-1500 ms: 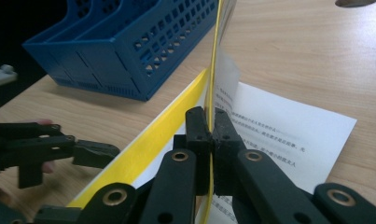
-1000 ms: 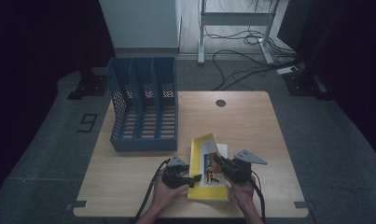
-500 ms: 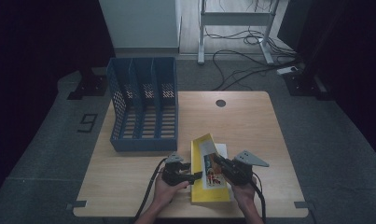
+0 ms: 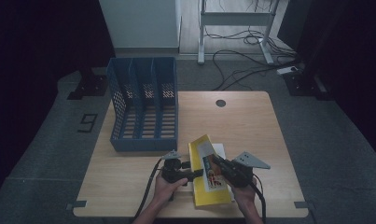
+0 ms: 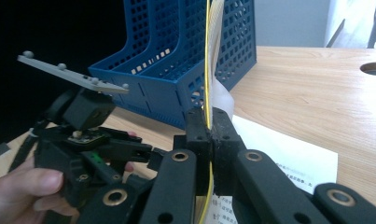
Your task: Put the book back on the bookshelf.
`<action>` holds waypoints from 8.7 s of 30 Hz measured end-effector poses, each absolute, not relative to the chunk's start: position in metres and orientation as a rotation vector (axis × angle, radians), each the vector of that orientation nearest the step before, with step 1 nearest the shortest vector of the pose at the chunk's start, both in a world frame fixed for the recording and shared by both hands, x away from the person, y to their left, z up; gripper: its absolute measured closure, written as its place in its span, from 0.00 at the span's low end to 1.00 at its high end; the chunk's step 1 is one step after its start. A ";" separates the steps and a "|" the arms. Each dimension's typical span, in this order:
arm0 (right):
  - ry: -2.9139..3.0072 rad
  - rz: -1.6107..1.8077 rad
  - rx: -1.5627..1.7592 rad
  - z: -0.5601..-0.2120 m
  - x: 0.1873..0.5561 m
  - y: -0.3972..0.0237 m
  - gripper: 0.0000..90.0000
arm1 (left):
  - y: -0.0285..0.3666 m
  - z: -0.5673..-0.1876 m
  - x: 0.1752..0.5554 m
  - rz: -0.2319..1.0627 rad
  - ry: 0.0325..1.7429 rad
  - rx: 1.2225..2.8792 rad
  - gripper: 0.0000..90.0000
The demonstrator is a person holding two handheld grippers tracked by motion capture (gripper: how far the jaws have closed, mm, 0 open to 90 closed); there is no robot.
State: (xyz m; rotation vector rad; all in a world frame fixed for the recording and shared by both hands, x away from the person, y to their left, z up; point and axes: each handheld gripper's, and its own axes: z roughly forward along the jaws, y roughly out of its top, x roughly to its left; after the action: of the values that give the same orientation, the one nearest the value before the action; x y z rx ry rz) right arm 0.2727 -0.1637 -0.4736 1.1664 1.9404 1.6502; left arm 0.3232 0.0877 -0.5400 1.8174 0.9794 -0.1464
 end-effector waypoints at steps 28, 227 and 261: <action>2.002 1.565 1.230 -0.483 0.281 -0.169 0.98 | 0.092 -0.544 0.326 -0.173 1.076 1.795 0.57; 2.061 1.657 1.130 -0.474 0.278 -0.174 0.37 | 0.100 -0.453 0.270 0.100 0.699 1.740 0.71; 2.083 1.708 1.031 -0.470 0.272 -0.167 0.34 | 0.096 -0.443 0.256 0.254 0.632 1.730 0.84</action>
State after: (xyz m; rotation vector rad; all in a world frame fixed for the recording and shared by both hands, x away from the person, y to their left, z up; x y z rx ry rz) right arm 0.2723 -0.1666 -0.4704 1.0310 2.0834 1.7081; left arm 0.2560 0.0963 -0.4433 1.7297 0.6323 0.2537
